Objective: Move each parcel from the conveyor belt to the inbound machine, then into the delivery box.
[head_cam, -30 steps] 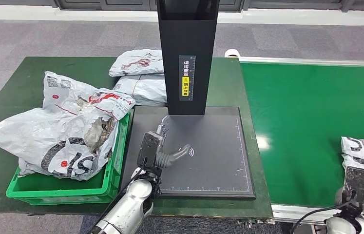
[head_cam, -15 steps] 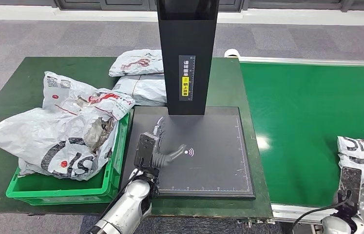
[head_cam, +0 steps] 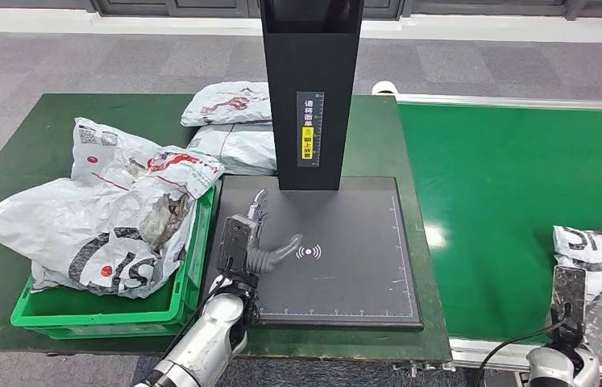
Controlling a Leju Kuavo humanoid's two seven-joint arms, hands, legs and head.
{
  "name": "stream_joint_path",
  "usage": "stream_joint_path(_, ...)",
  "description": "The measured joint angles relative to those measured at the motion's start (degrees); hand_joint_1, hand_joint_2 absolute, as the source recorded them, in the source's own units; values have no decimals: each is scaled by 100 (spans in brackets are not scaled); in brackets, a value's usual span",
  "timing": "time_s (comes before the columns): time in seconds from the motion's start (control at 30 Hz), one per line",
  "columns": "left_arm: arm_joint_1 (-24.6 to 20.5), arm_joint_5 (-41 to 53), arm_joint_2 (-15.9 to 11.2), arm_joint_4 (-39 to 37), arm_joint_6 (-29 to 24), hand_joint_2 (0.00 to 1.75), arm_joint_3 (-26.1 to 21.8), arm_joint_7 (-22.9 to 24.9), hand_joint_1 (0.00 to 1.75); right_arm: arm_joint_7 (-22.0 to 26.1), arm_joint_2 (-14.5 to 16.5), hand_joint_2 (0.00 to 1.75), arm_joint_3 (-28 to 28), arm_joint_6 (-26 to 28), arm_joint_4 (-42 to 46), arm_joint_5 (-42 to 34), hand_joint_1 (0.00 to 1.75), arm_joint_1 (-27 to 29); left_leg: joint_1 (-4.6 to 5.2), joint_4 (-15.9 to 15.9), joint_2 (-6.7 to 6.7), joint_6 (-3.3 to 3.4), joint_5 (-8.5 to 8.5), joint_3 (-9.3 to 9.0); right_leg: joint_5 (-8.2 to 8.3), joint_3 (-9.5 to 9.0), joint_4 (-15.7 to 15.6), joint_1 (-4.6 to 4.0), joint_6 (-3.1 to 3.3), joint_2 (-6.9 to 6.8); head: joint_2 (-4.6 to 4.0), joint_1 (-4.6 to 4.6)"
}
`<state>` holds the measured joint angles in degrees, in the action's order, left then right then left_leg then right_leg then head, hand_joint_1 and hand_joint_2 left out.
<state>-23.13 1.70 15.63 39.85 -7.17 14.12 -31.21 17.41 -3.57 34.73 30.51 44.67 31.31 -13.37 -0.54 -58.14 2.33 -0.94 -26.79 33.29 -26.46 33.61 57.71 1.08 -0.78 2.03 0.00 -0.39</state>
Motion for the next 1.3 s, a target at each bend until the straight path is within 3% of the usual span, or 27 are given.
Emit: stream_joint_path(1.3,-11,64,-74,3,-129,175,-145,30,0,-140,-157,175,-203,-23,-331,85,0,-125,0,0,2,0,0,0,0,-1,0,0,0,-2,0,0)
